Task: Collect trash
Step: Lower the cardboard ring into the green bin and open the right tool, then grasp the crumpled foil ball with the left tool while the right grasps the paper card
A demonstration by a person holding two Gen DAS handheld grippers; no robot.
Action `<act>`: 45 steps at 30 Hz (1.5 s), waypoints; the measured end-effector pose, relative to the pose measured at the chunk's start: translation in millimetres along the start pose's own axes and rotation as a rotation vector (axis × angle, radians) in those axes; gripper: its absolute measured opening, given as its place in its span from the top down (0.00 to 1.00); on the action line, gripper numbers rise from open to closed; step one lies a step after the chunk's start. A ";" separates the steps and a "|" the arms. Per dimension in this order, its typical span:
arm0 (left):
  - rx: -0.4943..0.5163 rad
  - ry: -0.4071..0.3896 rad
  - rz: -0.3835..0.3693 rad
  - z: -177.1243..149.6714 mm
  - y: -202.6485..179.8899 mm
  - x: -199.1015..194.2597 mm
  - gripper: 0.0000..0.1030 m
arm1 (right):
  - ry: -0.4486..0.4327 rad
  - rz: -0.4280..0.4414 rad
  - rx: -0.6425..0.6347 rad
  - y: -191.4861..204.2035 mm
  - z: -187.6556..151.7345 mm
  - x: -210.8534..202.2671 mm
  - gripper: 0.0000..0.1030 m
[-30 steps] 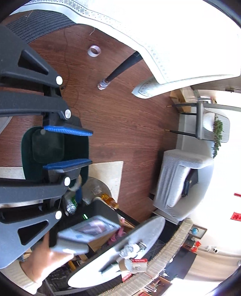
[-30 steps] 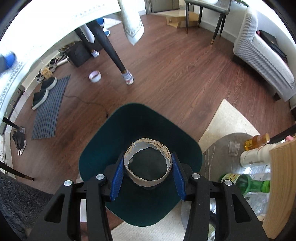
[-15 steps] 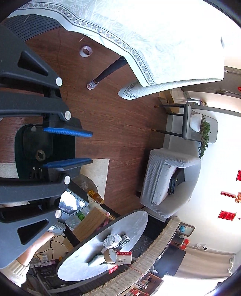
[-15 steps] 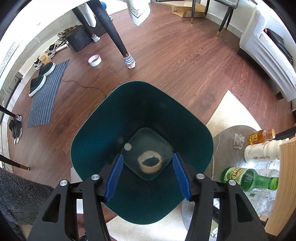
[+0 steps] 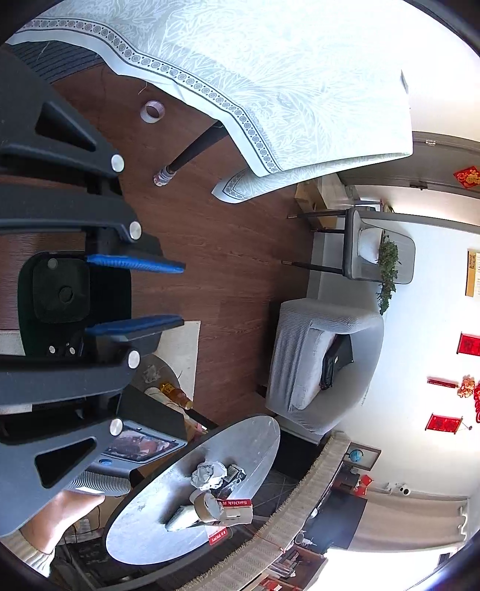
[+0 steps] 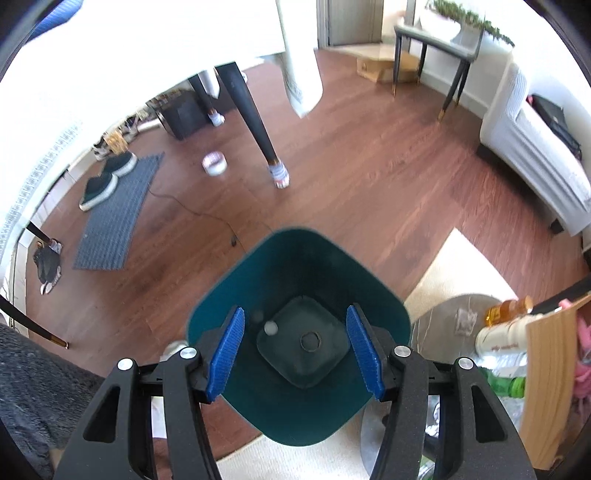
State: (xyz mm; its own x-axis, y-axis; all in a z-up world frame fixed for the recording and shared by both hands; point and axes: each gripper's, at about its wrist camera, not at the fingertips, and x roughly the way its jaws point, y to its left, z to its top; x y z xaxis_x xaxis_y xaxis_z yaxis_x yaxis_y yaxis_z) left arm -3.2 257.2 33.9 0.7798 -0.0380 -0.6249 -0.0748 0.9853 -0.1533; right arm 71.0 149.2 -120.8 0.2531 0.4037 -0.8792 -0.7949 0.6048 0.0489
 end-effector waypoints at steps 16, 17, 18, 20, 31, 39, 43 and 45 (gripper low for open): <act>0.012 -0.043 -0.038 8.6 -35.5 3.7 0.70 | -0.279 -0.073 0.008 -27.3 -5.2 -115.2 0.50; 0.016 -0.042 -0.044 8.6 -40.5 5.3 0.70 | -0.291 -0.081 0.014 -31.3 -7.5 -121.2 0.50; 0.021 -0.042 -0.048 8.9 -44.7 7.0 0.70 | -0.300 -0.087 0.021 -35.9 -11.2 -126.8 0.50; 0.032 -0.042 -0.056 9.4 -55.0 11.1 0.66 | -0.320 -0.105 0.036 -46.4 -16.4 -137.8 0.50; 0.073 -0.030 -0.125 7.9 -110.5 31.7 0.48 | -0.437 -0.243 0.202 -108.2 -57.3 -195.4 0.49; 0.090 -0.015 -0.176 3.7 -146.8 45.5 0.39 | -0.478 -0.333 0.314 -148.6 -91.1 -221.2 0.45; 0.104 -0.010 -0.198 3.4 -162.9 52.6 0.35 | -0.494 -0.355 0.365 -163.7 -108.3 -233.0 0.42; 0.109 -0.007 -0.205 3.4 -170.1 57.6 0.34 | -0.505 -0.373 0.388 -172.8 -115.1 -238.6 0.40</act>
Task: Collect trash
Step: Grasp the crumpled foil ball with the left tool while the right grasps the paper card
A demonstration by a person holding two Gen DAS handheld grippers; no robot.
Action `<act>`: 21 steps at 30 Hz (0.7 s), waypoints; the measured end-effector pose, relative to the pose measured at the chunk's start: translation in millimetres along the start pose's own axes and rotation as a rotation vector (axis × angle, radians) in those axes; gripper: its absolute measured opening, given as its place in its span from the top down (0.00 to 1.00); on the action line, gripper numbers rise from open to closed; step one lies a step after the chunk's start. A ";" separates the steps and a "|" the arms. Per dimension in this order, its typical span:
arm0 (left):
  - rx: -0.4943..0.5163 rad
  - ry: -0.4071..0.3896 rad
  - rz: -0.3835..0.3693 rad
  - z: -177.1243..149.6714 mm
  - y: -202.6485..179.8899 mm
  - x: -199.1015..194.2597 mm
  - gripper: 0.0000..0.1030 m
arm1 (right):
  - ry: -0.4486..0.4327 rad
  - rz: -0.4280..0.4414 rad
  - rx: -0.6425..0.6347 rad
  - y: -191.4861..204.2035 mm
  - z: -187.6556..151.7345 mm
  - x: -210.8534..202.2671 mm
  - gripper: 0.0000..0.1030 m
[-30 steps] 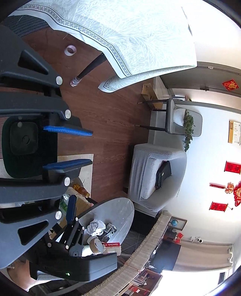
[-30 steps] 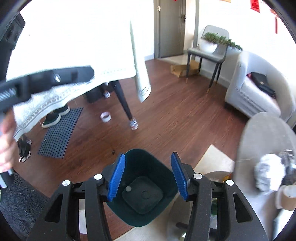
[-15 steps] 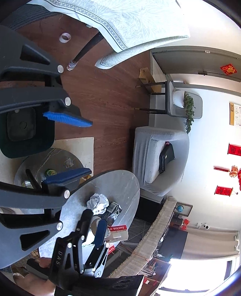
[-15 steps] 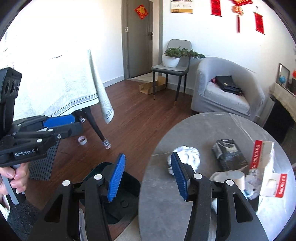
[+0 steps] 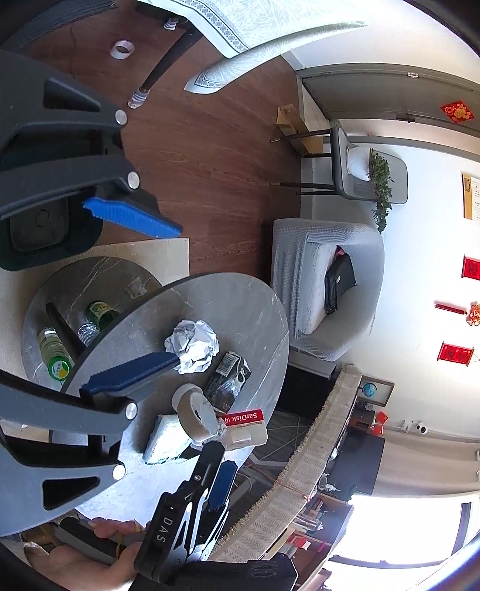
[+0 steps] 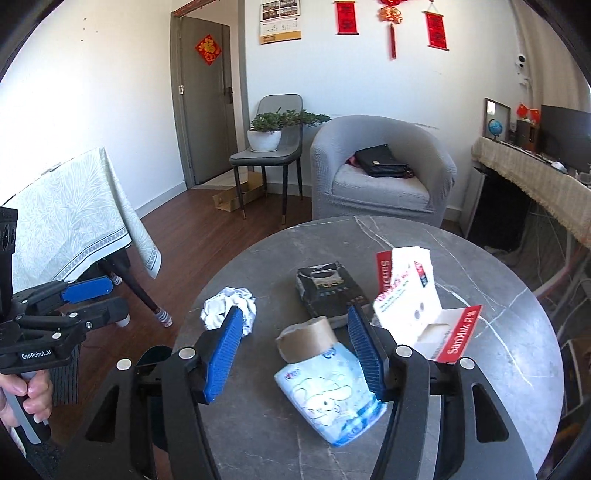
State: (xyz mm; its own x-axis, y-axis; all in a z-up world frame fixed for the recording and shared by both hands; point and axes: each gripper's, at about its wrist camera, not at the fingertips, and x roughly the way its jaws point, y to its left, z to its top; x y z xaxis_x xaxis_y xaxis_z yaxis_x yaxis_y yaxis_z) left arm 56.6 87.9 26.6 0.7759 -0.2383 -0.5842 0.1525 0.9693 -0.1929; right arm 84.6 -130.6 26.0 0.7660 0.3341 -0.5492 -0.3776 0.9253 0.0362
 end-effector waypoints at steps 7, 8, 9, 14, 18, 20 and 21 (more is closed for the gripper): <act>0.019 0.025 -0.027 4.4 -20.6 29.1 0.31 | -0.018 -0.055 0.077 -41.3 1.5 -7.6 0.33; 0.023 0.030 -0.029 4.7 -23.0 33.7 0.31 | -0.018 -0.060 0.093 -48.4 1.5 -8.0 0.33; 0.025 0.034 -0.031 4.8 -25.1 38.1 0.31 | -0.019 -0.062 0.107 -53.8 1.0 -8.3 0.32; 0.041 0.062 -0.039 4.6 -39.4 60.5 0.31 | -0.010 -0.062 0.182 -73.7 -3.0 -3.3 0.32; 0.047 0.073 -0.023 3.7 -44.0 75.3 0.30 | -0.011 -0.062 0.235 -83.7 -6.0 1.5 0.32; 0.032 0.079 -0.020 5.0 -42.8 81.5 0.30 | -0.009 -0.059 0.254 -88.5 -5.7 2.9 0.32; 0.025 0.079 -0.019 6.5 -42.2 84.2 0.30 | -0.007 -0.050 0.268 -90.8 -6.1 4.7 0.32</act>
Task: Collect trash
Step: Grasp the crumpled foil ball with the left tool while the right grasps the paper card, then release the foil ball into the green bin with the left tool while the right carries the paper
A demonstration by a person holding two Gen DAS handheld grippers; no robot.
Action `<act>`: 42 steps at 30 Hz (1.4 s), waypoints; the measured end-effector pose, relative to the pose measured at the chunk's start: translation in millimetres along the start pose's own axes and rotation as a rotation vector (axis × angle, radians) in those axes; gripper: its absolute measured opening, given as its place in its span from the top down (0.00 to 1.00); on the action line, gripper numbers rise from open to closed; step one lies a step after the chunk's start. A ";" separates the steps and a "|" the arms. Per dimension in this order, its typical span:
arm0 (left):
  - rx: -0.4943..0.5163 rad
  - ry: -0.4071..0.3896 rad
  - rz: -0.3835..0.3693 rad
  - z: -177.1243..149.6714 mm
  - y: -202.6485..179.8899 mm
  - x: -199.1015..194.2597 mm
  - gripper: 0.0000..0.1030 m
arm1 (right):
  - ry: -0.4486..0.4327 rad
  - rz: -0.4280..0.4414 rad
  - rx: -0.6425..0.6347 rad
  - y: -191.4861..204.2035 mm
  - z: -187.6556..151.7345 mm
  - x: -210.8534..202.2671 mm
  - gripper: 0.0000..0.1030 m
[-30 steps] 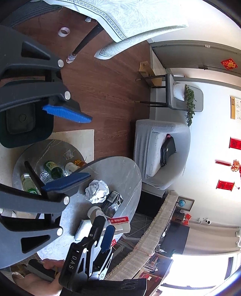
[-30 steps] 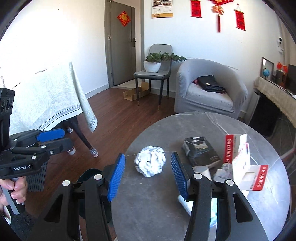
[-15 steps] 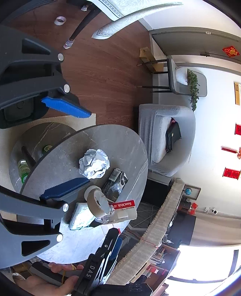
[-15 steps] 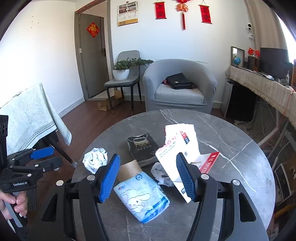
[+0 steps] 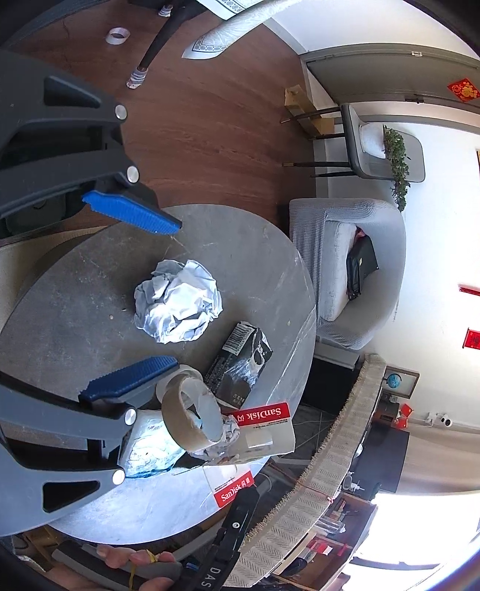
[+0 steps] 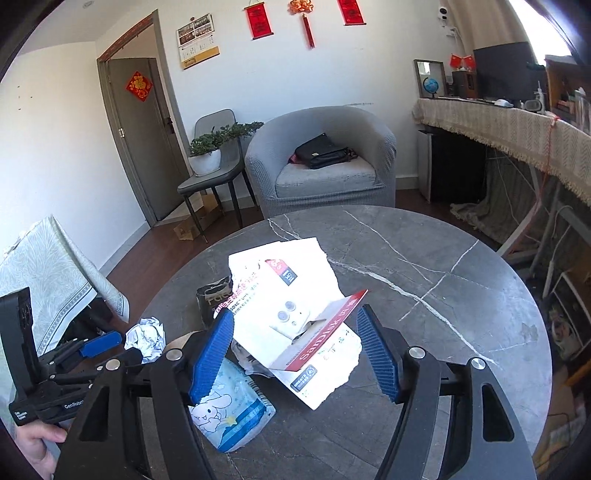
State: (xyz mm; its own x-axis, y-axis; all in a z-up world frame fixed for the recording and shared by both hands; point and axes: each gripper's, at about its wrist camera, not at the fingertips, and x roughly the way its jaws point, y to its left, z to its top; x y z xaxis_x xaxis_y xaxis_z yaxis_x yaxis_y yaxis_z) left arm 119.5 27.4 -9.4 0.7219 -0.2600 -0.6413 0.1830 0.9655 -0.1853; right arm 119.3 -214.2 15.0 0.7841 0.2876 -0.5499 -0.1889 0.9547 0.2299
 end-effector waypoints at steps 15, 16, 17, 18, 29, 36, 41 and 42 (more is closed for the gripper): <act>-0.050 0.014 -0.015 10.0 6.6 23.9 0.53 | 0.080 0.063 0.169 -24.2 -2.9 26.8 0.45; -0.052 0.014 -0.018 10.7 7.4 24.2 0.53 | 0.083 0.068 0.173 -24.7 -3.7 28.0 0.46; -0.050 0.014 -0.019 10.9 7.2 24.2 0.53 | 0.087 0.074 0.178 -25.0 -4.6 28.9 0.48; -0.047 0.011 -0.018 11.0 6.6 23.8 0.54 | 0.090 0.078 0.182 -25.1 -4.7 30.2 0.51; -0.036 -0.015 -0.029 10.8 3.2 11.6 0.54 | 0.109 0.094 0.202 -26.7 -5.7 36.2 0.66; -0.039 -0.019 -0.031 11.0 4.7 3.7 0.54 | 0.094 0.086 0.251 -38.2 -5.3 38.7 0.96; -0.031 -0.029 -0.032 12.0 2.7 -3.7 0.54 | 0.074 0.068 0.222 -36.1 -2.2 32.0 1.00; -0.030 -0.031 -0.031 11.9 3.1 -5.4 0.54 | 0.067 0.061 0.213 -34.9 -1.9 29.9 1.00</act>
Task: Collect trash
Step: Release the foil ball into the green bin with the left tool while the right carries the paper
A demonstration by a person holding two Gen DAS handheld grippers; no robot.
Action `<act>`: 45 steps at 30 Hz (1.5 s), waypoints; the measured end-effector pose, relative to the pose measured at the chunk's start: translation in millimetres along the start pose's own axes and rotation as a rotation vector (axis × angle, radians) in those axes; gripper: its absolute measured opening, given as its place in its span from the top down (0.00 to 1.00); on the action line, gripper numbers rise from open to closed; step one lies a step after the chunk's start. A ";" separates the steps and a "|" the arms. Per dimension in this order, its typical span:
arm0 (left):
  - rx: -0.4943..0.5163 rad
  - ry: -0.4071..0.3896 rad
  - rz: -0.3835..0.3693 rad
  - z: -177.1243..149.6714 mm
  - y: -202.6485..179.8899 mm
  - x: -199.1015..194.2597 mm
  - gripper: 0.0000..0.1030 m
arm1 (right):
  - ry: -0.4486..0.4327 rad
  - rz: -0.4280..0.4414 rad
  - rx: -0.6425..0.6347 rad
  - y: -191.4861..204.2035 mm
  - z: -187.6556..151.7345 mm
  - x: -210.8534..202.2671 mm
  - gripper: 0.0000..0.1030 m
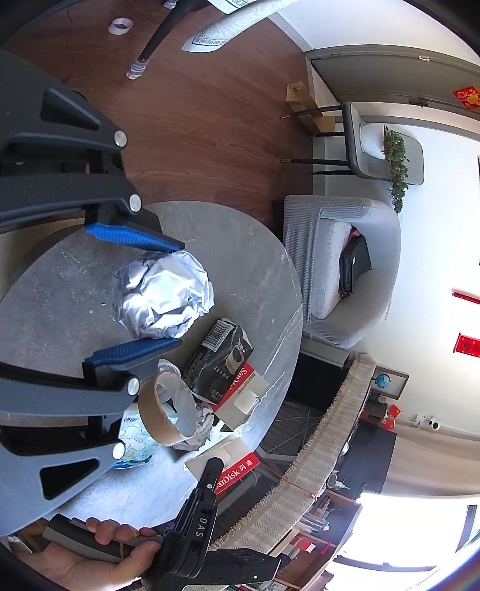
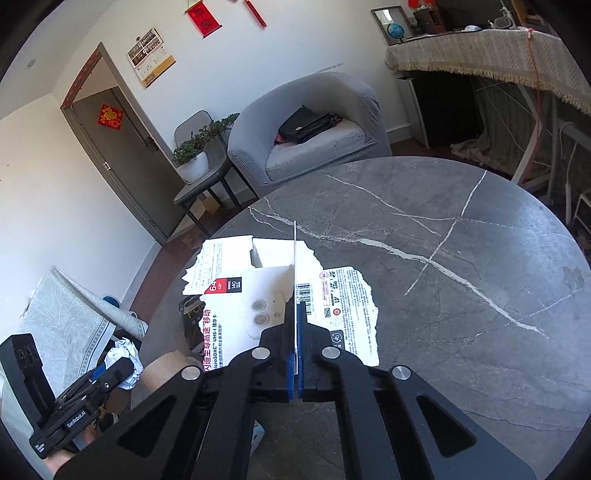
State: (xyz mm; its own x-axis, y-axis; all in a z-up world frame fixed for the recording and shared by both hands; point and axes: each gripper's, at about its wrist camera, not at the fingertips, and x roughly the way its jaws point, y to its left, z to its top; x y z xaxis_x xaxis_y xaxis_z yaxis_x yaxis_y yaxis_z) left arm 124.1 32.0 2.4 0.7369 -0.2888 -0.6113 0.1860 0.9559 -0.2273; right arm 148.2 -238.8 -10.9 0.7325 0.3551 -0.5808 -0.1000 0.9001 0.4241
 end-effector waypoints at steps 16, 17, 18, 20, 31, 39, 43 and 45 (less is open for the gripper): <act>-0.013 -0.024 0.039 -11.9 21.8 -44.5 0.54 | -0.065 0.064 -0.083 42.4 -10.4 -26.3 1.00; -0.014 -0.024 0.044 -12.6 24.3 -47.4 0.54 | -0.066 0.074 -0.092 48.1 -11.8 -27.2 1.00; -0.015 -0.024 0.048 -13.8 27.1 -50.1 0.54 | -0.067 0.082 -0.101 53.4 -13.3 -27.7 1.00; -0.014 -0.022 0.059 -16.4 33.2 -55.5 0.54 | -0.066 0.101 -0.119 64.6 -16.1 -28.2 1.00; -0.033 0.016 0.133 -35.7 81.7 -77.1 0.54 | -0.025 0.200 -0.201 134.6 -34.3 -9.7 1.00; -0.049 0.089 0.215 -54.0 130.3 -82.8 0.54 | 0.046 0.259 -0.294 190.7 -57.8 18.5 1.00; -0.067 0.144 0.248 -65.1 153.5 -82.1 0.54 | 0.084 0.274 -0.343 214.2 -70.5 33.0 1.00; -0.076 0.171 0.255 -70.0 163.7 -80.4 0.54 | 0.106 0.279 -0.362 223.8 -77.6 41.1 1.00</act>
State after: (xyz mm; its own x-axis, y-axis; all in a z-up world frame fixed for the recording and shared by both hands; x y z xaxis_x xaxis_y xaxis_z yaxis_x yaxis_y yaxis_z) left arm 49.8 207.9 -38.8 0.6327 -0.0513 -0.7727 -0.0442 0.9938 -0.1021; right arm 103.7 -3.1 6.2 0.5730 0.6032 -0.5548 -0.5258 0.7899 0.3157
